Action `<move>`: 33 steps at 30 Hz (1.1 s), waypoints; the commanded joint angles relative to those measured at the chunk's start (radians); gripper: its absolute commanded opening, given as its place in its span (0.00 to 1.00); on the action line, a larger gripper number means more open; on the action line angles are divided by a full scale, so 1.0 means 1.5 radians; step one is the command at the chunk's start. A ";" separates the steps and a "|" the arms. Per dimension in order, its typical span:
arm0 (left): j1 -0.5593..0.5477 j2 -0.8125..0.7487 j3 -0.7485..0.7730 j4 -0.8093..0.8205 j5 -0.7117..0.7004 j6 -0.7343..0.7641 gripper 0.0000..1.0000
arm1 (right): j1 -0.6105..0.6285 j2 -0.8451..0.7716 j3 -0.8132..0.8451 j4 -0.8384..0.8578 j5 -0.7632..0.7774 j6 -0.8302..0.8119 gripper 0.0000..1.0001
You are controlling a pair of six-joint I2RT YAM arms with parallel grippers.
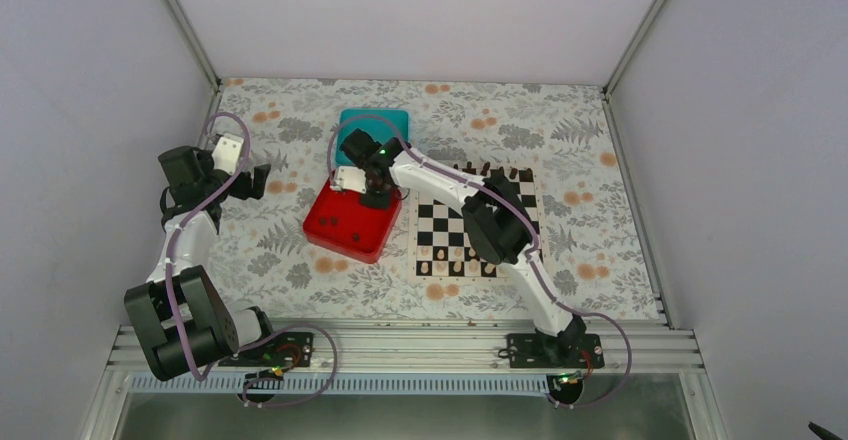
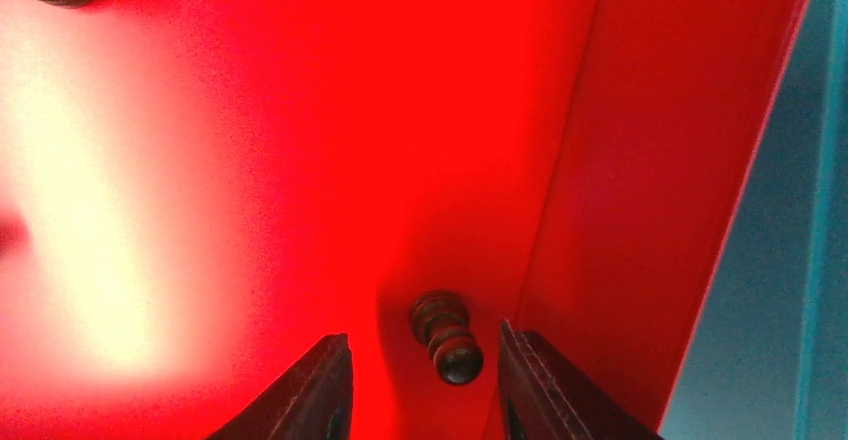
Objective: Set up the chess pieces on the board
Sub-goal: Pick up the chess piece from the storage box.
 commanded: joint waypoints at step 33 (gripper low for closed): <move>0.015 -0.007 0.001 0.002 0.040 0.003 1.00 | 0.005 0.011 0.028 -0.033 0.004 -0.004 0.13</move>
